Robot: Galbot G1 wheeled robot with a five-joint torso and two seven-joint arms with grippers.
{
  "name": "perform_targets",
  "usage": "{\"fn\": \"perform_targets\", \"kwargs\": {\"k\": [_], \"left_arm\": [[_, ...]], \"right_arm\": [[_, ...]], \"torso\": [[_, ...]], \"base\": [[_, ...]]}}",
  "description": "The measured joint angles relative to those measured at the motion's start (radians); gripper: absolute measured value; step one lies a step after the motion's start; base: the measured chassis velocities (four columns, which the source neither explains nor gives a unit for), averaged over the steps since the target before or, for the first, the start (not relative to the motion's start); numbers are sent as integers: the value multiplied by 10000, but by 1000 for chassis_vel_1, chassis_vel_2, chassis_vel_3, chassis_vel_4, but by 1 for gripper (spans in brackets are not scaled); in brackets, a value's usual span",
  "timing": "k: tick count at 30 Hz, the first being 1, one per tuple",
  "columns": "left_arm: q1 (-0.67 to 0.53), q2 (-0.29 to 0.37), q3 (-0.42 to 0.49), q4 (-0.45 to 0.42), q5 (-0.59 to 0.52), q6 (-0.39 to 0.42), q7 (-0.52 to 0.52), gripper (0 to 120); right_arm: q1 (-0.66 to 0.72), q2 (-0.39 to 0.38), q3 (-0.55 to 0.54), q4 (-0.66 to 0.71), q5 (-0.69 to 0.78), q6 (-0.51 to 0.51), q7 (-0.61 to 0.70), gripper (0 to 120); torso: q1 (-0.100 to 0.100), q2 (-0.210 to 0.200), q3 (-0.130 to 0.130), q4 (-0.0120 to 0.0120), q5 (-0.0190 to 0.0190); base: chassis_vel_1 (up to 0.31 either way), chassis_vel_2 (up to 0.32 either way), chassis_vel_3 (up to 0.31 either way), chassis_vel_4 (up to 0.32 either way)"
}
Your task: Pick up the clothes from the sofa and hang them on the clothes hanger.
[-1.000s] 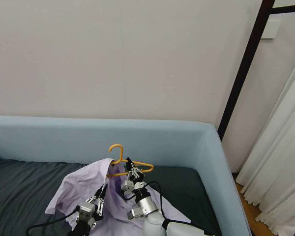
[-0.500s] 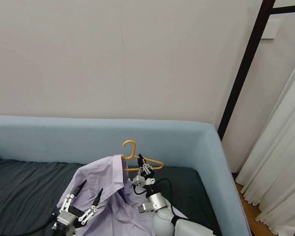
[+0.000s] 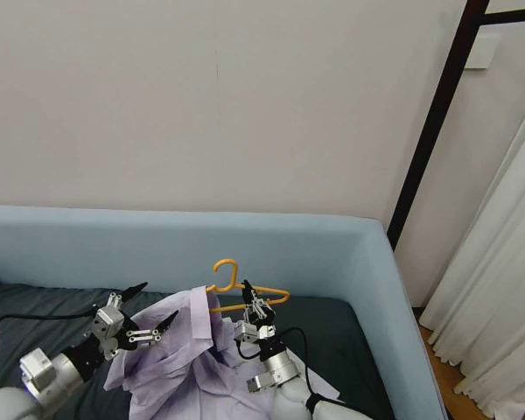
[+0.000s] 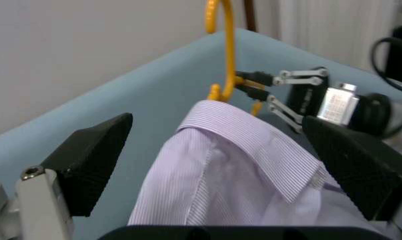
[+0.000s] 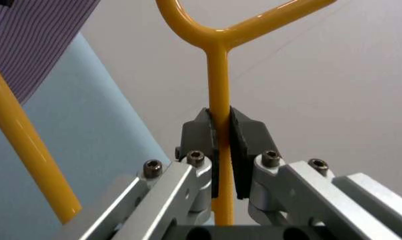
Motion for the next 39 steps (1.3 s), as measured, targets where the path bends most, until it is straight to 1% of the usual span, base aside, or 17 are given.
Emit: {"fn": "perform_targets", "kwargs": {"k": [1,6,7,8,10,11,13,15,18,19,21,23,24,28,34,37,39], "left_arm": [[0,0,0,0,0,0,0,100],[-990,518,-167,1513,-924,318,3120,100],[-990,518,-167,1513,-924,318,3120,100],[-1252,591,-127,1890,-1015,401,3605,100],[-1531,638,-63,2460,-1083,571,4140,100],[-1608,638,-25,2639,-1083,650,4278,100],[-1679,638,20,2744,-1081,712,4330,100],[-2017,634,256,3020,-1056,1097,4376,100],[-2257,525,393,3073,-728,1662,4257,100],[-2257,525,393,3073,-728,1662,4257,100],[-2430,493,498,3088,-533,1932,4168,100],[-2622,469,653,3070,-368,2400,4068,100],[-2622,469,653,3070,-368,2400,4068,100],[-2699,395,726,2976,69,2847,3957,100],[-2718,219,842,2687,246,3010,3787,97],[-2721,193,876,2491,246,3169,3639,83],[-2781,175,920,2448,271,3243,3567,76]], "right_arm": [[0,0,0,0,0,0,0,5],[23,131,-72,-33,-220,46,-49,5],[23,131,-72,-33,-220,46,-49,5],[31,149,-94,-51,-248,52,-53,5],[87,200,-204,-110,-259,61,-54,5],[129,243,-273,-155,-258,67,-55,5],[150,269,-307,-174,-258,73,-55,5],[203,353,-388,-230,-259,96,-55,5],[338,575,-588,-360,-319,172,-54,5],[338,575,-588,-360,-319,172,-54,5],[353,640,-649,-366,-365,187,-55,5],[353,731,-694,-358,-478,191,-52,5],[353,731,-694,-358,-478,191,-52,5],[348,901,-736,-335,-760,230,-48,5],[366,1108,-793,-396,-1035,235,-56,5],[363,1183,-820,-434,-1179,239,-68,5],[329,1217,-821,-436,-1290,240,-71,5]], "torso": [[0,0,0,0,0],[0,0,0,0,-1],[0,0,0,0,-1],[0,0,0,-1,0],[1,0,0,-3,-1],[0,0,0,0,-1],[0,0,0,3,-2],[0,0,0,2,-1],[0,0,0,-1,-1],[0,0,0,-1,-1],[0,0,0,1,0],[0,0,0,0,0],[0,0,0,0,0],[0,0,0,-1,2],[0,0,-1,0,1],[0,0,-2,-1,2],[0,0,-1,-1,2]], "base": [[0,0,0,0],[0,0,0,0],[0,0,0,0],[0,0,0,0],[0,0,0,0],[0,0,0,0],[0,0,0,0],[0,0,0,0],[0,0,0,0],[0,0,0,0],[0,0,0,0],[0,0,0,0],[0,0,0,0],[0,0,0,0],[0,0,0,0],[0,0,0,0],[0,0,0,0]]}}
